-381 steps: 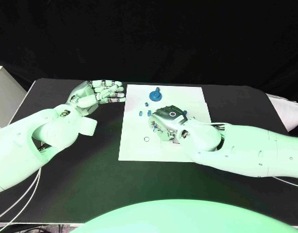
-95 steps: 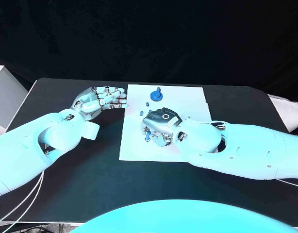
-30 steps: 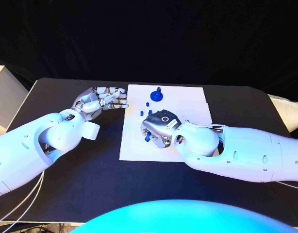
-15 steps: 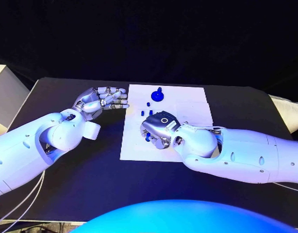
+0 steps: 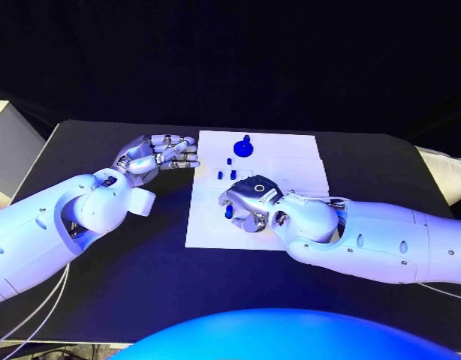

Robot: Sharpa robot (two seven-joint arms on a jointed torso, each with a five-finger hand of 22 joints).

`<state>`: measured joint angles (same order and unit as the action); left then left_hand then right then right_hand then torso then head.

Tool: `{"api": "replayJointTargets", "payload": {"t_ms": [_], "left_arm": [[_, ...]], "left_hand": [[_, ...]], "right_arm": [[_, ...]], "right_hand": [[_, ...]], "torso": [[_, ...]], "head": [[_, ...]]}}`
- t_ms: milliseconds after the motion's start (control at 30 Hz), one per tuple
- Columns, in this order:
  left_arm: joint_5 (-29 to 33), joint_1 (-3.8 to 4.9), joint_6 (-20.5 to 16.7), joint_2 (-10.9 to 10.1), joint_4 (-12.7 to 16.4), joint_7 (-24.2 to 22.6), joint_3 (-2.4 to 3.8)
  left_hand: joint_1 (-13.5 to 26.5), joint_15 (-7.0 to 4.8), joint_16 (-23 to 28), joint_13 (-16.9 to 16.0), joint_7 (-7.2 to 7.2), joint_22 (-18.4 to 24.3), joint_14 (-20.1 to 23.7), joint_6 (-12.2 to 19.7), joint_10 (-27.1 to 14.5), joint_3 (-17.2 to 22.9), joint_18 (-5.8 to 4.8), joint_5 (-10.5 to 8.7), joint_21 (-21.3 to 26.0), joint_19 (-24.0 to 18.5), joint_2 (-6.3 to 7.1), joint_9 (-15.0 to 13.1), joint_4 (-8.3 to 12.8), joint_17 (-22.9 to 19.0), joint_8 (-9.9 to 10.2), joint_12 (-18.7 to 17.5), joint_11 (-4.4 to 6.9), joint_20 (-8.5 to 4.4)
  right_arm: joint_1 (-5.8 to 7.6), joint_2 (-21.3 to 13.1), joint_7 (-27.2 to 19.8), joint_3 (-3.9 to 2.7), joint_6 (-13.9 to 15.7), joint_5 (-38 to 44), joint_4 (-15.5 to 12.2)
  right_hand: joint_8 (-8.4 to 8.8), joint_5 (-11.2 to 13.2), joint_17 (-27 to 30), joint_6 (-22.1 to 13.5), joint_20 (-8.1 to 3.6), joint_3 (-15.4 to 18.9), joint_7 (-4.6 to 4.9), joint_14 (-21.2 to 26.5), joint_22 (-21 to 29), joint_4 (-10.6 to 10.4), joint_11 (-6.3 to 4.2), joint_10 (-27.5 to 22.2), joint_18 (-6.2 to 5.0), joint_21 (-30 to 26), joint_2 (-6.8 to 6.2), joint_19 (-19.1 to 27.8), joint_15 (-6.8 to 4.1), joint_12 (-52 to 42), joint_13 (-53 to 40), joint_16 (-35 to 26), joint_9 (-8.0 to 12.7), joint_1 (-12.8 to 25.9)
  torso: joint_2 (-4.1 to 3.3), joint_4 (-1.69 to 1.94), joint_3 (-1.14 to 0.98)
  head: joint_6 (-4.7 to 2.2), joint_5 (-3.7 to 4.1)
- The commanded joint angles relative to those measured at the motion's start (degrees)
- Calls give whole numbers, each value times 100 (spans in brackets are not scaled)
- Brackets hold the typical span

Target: Assemble the parts on the task board

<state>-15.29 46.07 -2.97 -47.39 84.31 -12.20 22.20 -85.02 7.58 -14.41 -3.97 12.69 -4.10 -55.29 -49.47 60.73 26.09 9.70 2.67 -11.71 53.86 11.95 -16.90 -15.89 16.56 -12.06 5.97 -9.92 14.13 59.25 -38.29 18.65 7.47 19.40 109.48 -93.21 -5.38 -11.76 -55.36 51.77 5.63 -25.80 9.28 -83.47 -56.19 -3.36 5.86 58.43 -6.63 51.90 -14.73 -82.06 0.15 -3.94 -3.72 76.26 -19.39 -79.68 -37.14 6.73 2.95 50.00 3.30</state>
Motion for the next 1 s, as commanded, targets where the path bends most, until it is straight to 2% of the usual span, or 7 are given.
{"api": "replayJointTargets", "payload": {"t_ms": [33,233,400,700,800,900,1000], "left_arm": [[21,-2,94,5,6,-15,4],[21,-2,98,3,-1,-9,4],[21,-3,103,3,-4,-7,4],[21,-11,108,7,-17,-6,4],[21,-17,106,5,-23,-6,4],[21,-21,101,0,-35,-12,4],[21,-24,94,-11,-47,-15,3]], "left_hand": [[3,17,33,-6,30,5,-37,-39,-43,-5,81,20,24,46,-65,5,-26,5,4,20,-3,5],[5,18,39,-6,30,7,-38,-39,-45,-9,81,20,30,48,-69,7,-30,8,4,22,-4,6],[5,18,39,-6,30,7,-38,-39,-45,-9,81,20,30,48,-69,7,-30,8,4,22,-4,6],[5,18,39,-6,30,7,-38,-39,-45,-9,81,20,30,48,-69,7,-30,8,4,22,-4,6],[5,18,39,-6,30,7,-38,-39,-45,-9,81,20,30,48,-69,7,-30,8,4,22,-4,6],[5,18,39,-6,30,7,-38,-39,-45,-9,81,20,30,48,-69,7,-30,8,4,22,-4,6],[5,18,47,-6,29,9,-40,-39,-46,-12,82,20,37,52,-74,9,-32,11,5,23,-3,6]], "right_arm": [[5,-8,-87,-6,-67,-103,31],[6,-23,-100,-7,49,-112,56],[6,-47,-111,-8,196,-116,45],[23,-228,-249,-51,598,-531,-100],[93,-416,-431,-98,905,-1104,-210],[188,-616,-629,-128,1170,-1764,-309],[332,-887,-832,-165,1369,-2585,-433]], "right_hand": [[100,10,186,-114,13,509,58,34,255,-135,42,-225,-117,-318,104,58,53,-26,1,-116,88,-262],[138,1,309,-219,36,1219,81,46,452,-599,76,-472,-141,-568,162,37,80,-68,0,-191,231,-695],[133,0,382,-295,49,1647,81,56,598,-1266,108,-677,-157,-753,62,6,100,-90,-3,-228,337,-1111],[134,-8,411,-312,51,1694,88,64,591,-1342,105,-685,-152,-744,68,-15,102,-107,-6,-243,355,-1124],[63,-45,375,-169,19,1577,107,47,530,-1326,49,-238,-142,-673,176,-77,58,-373,-48,-228,364,-1061],[-88,-231,486,112,8,1416,100,80,800,-1316,38,140,-189,-1011,176,12,50,-575,-58,-289,345,-1000],[-176,-277,383,252,-15,1228,90,45,675,-1320,0,430,-166,-873,156,-31,18,-708,-65,-238,348,-946]], "torso": [[-5,6,0],[-4,5,0],[-3,10,-2],[3,4,-6],[5,-3,-6],[6,-27,-12],[3,-42,-18]], "head": [[0,1],[0,3],[0,7],[0,33],[0,69],[0,88],[0,143]]}}
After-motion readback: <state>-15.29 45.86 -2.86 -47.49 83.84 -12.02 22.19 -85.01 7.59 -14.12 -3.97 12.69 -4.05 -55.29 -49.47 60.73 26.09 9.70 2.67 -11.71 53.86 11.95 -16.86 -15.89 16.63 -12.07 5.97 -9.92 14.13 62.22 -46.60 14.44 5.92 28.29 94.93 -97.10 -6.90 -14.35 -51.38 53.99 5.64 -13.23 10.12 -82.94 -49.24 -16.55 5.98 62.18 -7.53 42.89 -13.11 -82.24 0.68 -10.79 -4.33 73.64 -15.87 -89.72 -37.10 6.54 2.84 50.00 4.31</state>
